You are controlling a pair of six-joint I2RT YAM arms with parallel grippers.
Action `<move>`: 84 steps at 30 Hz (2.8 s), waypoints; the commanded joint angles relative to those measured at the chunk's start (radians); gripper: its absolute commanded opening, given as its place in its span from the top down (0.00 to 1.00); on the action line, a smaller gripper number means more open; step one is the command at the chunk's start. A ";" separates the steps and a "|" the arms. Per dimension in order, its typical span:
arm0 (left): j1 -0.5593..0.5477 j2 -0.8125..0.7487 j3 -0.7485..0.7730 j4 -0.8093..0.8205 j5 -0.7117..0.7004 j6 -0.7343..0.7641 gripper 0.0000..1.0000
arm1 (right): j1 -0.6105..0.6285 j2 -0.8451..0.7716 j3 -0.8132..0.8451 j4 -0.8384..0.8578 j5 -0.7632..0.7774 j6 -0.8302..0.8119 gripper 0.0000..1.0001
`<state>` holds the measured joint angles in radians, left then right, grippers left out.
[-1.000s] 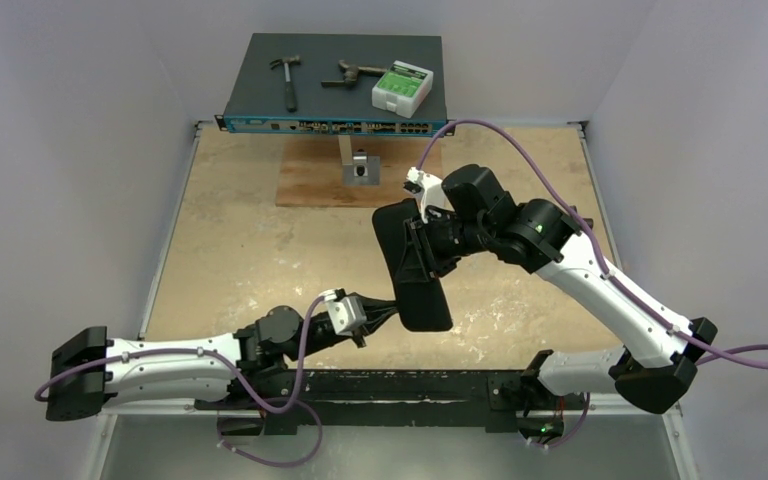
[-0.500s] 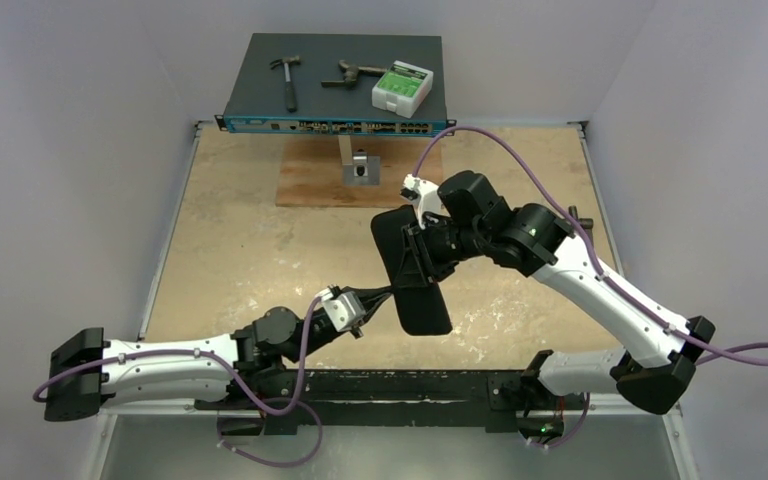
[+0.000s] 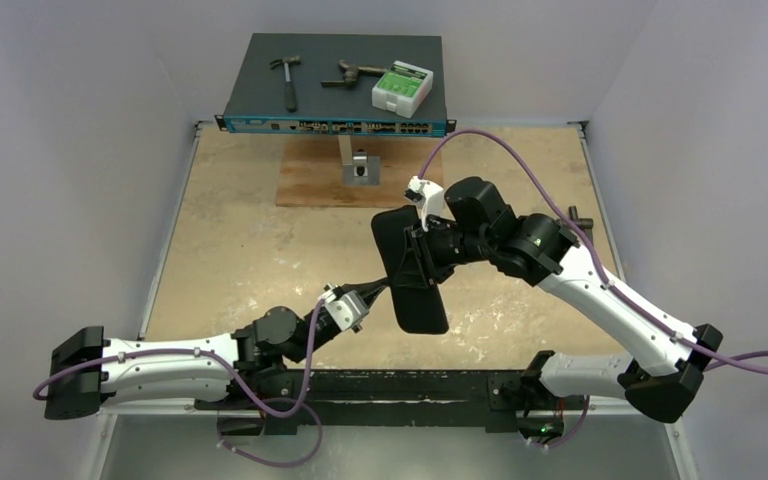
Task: Sort the hair-cutting tools
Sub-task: Zip the hairdressing tool bag.
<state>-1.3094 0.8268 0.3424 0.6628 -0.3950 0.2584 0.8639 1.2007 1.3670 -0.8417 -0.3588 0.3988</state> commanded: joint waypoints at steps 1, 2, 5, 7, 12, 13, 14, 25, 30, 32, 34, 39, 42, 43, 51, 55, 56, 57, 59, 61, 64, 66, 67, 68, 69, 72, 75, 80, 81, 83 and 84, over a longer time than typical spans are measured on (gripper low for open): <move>0.017 -0.020 0.067 0.082 -0.029 0.031 1.00 | 0.015 -0.030 -0.026 -0.097 -0.064 -0.028 1.00; 0.016 -0.015 0.077 0.061 -0.028 0.027 1.00 | 0.016 -0.030 -0.030 -0.104 -0.058 -0.030 1.00; 0.016 -0.014 0.081 0.061 -0.024 0.033 1.00 | 0.016 -0.030 -0.044 -0.119 -0.031 -0.038 1.00; 0.016 -0.021 0.087 0.048 -0.010 0.036 1.00 | 0.017 -0.025 -0.053 -0.128 -0.009 -0.040 1.00; 0.016 -0.017 0.116 0.005 0.005 0.041 1.00 | 0.017 -0.013 -0.073 -0.116 0.003 -0.042 1.00; 0.017 -0.010 0.120 0.001 -0.004 0.045 1.00 | 0.017 -0.012 -0.076 -0.112 -0.002 -0.041 1.00; 0.016 -0.004 0.121 0.000 -0.018 0.048 1.00 | 0.018 -0.013 -0.078 -0.107 -0.007 -0.039 1.00; 0.050 0.028 0.142 0.001 -0.188 0.064 1.00 | 0.030 -0.027 -0.096 -0.103 -0.026 -0.038 1.00; 0.079 0.002 0.139 0.002 -0.246 0.061 1.00 | 0.032 -0.040 -0.102 -0.111 -0.020 -0.039 1.00; 0.090 -0.008 0.136 0.012 -0.270 0.061 1.00 | 0.033 -0.045 -0.108 -0.112 -0.019 -0.041 1.00; 0.101 -0.022 0.130 0.020 -0.276 0.061 1.00 | 0.034 -0.049 -0.118 -0.111 -0.021 -0.043 1.00; 0.107 -0.036 0.138 0.028 -0.238 0.068 1.00 | 0.037 -0.055 -0.144 -0.100 -0.029 -0.049 1.00; 0.108 -0.034 0.152 0.042 -0.209 0.094 1.00 | 0.040 -0.055 -0.158 -0.096 -0.027 -0.056 1.00; 0.107 -0.032 0.163 0.042 -0.203 0.106 1.00 | 0.041 -0.055 -0.163 -0.095 -0.026 -0.057 1.00; 0.107 -0.053 0.270 -0.024 -0.128 0.279 1.00 | 0.044 -0.067 -0.201 -0.093 -0.019 -0.080 1.00; 0.107 -0.079 0.346 -0.153 -0.026 0.357 1.00 | 0.046 -0.082 -0.214 -0.093 -0.016 -0.087 1.00; 0.107 -0.089 0.371 -0.207 0.016 0.367 1.00 | 0.047 -0.087 -0.221 -0.093 -0.014 -0.087 1.00; 0.107 -0.098 0.393 -0.268 0.056 0.375 1.00 | 0.047 -0.092 -0.227 -0.092 -0.014 -0.086 1.00; 0.107 -0.112 0.442 -0.365 0.113 0.386 1.00 | 0.049 -0.102 -0.240 -0.085 -0.015 -0.084 1.00; 0.107 -0.130 0.485 -0.454 0.167 0.392 1.00 | 0.050 -0.116 -0.264 -0.069 -0.017 -0.076 1.00; 0.108 -0.139 0.567 -0.614 0.260 0.400 1.00 | 0.053 -0.140 -0.308 -0.042 -0.024 -0.068 1.00; 0.110 -0.118 0.636 -0.755 0.308 0.403 1.00 | 0.053 -0.151 -0.328 -0.027 -0.028 -0.065 1.00; 0.110 -0.098 0.670 -0.810 0.338 0.404 1.00 | 0.055 -0.155 -0.335 -0.020 -0.029 -0.063 1.00; 0.110 -0.074 0.711 -0.865 0.367 0.401 1.00 | 0.055 -0.157 -0.337 -0.018 -0.029 -0.063 1.00; 0.110 -0.046 0.751 -0.915 0.387 0.399 1.00 | 0.056 -0.160 -0.338 -0.017 -0.028 -0.063 1.00; 0.110 0.031 0.841 -0.995 0.450 0.398 1.00 | 0.057 -0.173 -0.338 -0.014 -0.018 -0.063 1.00; 0.109 0.081 0.869 -1.000 0.479 0.403 1.00 | 0.058 -0.179 -0.340 -0.011 -0.018 -0.062 1.00; 0.110 0.138 0.888 -0.986 0.487 0.409 1.00 | 0.058 -0.192 -0.342 -0.004 -0.010 -0.060 1.00; 0.110 0.142 0.889 -0.979 0.481 0.405 1.00 | 0.058 -0.195 -0.341 -0.004 -0.005 -0.060 1.00; 0.110 0.132 0.875 -0.946 0.450 0.377 1.00 | 0.058 -0.202 -0.339 -0.001 0.006 -0.059 1.00; 0.111 0.118 0.852 -0.892 0.427 0.357 1.00 | 0.058 -0.205 -0.341 0.001 0.007 -0.060 1.00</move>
<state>-1.2022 0.9634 1.2041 -0.3447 0.0574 0.6479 0.9226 1.0290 1.0054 -0.8696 -0.3729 0.3298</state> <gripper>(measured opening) 0.003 0.234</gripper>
